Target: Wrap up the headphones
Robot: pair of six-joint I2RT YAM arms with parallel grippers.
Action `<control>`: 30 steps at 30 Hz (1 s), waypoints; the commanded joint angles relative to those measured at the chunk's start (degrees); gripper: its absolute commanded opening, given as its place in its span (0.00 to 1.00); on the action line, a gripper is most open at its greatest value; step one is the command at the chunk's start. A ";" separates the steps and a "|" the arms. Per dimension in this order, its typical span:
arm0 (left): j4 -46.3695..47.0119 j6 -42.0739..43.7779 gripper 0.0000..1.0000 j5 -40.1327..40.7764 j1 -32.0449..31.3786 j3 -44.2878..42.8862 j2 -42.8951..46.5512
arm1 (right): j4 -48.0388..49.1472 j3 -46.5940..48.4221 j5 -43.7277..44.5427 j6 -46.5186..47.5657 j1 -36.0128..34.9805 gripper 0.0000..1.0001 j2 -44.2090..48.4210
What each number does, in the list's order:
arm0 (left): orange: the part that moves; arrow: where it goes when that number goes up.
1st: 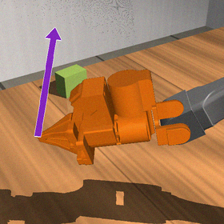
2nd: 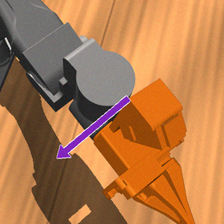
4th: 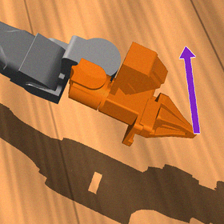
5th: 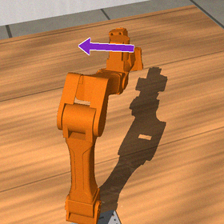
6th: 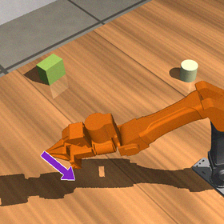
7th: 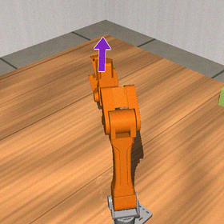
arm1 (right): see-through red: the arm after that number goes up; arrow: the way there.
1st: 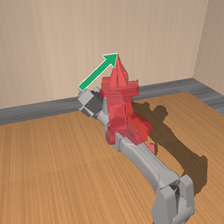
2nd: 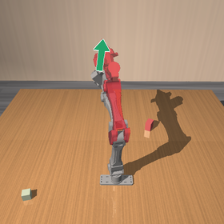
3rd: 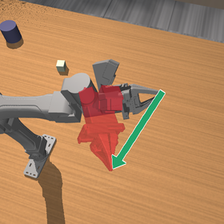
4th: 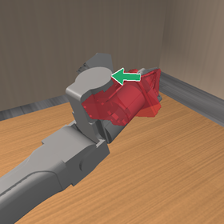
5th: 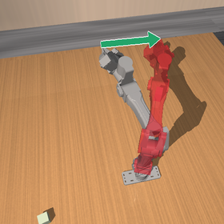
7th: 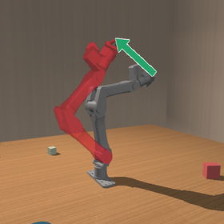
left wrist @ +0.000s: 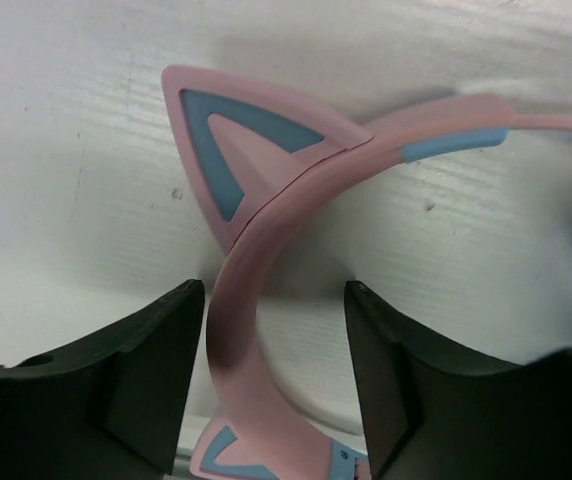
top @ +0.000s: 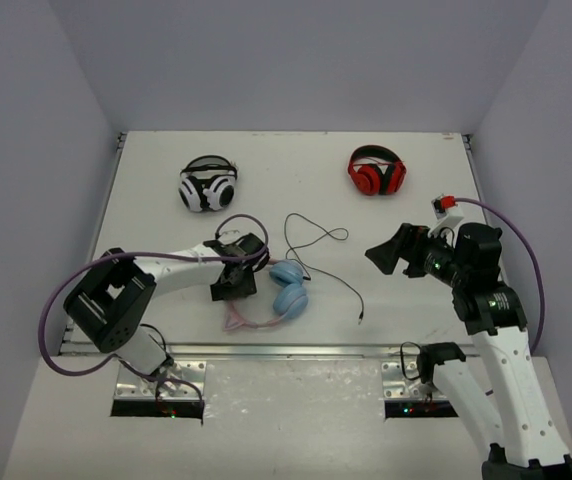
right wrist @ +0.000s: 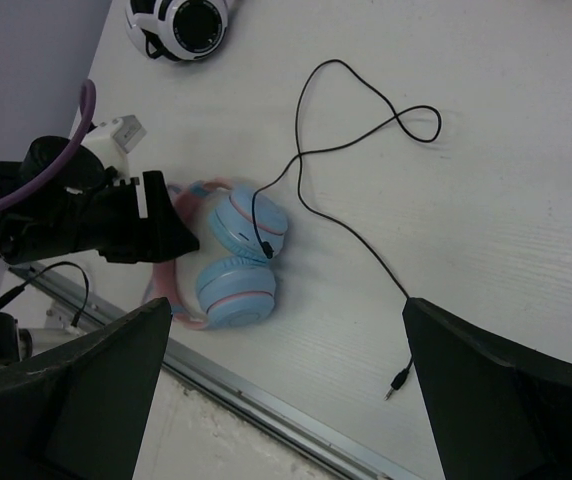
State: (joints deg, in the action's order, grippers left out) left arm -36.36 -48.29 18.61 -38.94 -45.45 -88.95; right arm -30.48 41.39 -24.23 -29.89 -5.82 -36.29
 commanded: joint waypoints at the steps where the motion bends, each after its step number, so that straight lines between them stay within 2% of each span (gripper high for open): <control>1: -0.46 -0.48 0.55 2.74 -0.17 -0.08 -0.88 | 1.65 0.89 0.14 1.41 -0.24 0.99 0.61; 4: -0.55 -0.75 0.42 2.92 -0.09 1.68 1.66 | 1.74 0.98 0.32 1.41 -0.24 0.99 0.52; 8: -0.91 -1.63 0.37 2.83 0.00 4.23 5.53 | 2.44 1.07 -0.55 0.98 -0.24 0.99 -0.09; 10: -0.73 -1.45 0.24 2.57 0.09 4.93 6.67 | 2.79 0.80 -1.08 0.45 -0.33 0.99 -0.27; 12: -1.43 -1.63 0.00 3.18 0.18 4.59 7.47 | 4.02 0.02 -1.78 -0.17 -0.33 0.99 -0.44; 15: -3.54 -1.54 0.00 6.68 0.18 2.83 12.81 | 9.54 -3.13 -4.59 -1.74 -0.24 0.99 -0.71; 18: -8.71 -0.67 0.00 13.37 0.18 -1.64 20.73 | 19.20 -8.14 -12.75 -5.07 -0.24 0.99 -1.41; 19: -11.51 0.03 0.00 14.34 0.09 -5.23 24.40 | 23.14 -9.99 -18.95 -6.14 -0.24 0.99 -1.50; 20: -12.50 2.74 0.00 15.13 -0.34 -6.83 26.52 | 33.54 -12.01 -22.75 -7.28 -0.24 0.99 -1.67; 22: -14.26 5.57 0.00 17.15 -0.26 -9.82 32.33 | 44.14 -17.99 -28.22 -11.14 -0.50 0.99 -2.72; 23: -14.44 9.06 0.00 17.86 -0.26 -12.44 34.09 | 47.93 -18.62 -28.94 -9.76 -1.72 0.99 -3.43; 24: -15.75 10.49 0.00 18.65 -0.26 -13.86 35.41 | 47.45 -18.01 -27.81 -7.49 -3.04 0.99 -4.65; 28: -20.41 14.10 0.00 21.38 -0.35 -22.38 37.09 | 38.24 -10.03 -15.09 8.59 -18.64 0.99 -11.15; 30: -22.52 14.28 0.00 22.70 -0.26 -27.66 37.35 | 37.60 -5.89 -8.66 16.07 -21.94 0.99 -15.88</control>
State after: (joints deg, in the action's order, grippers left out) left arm -56.45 -36.71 37.50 -39.00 -67.85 -51.96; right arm 2.94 28.60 -40.34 -26.57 -22.74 -48.16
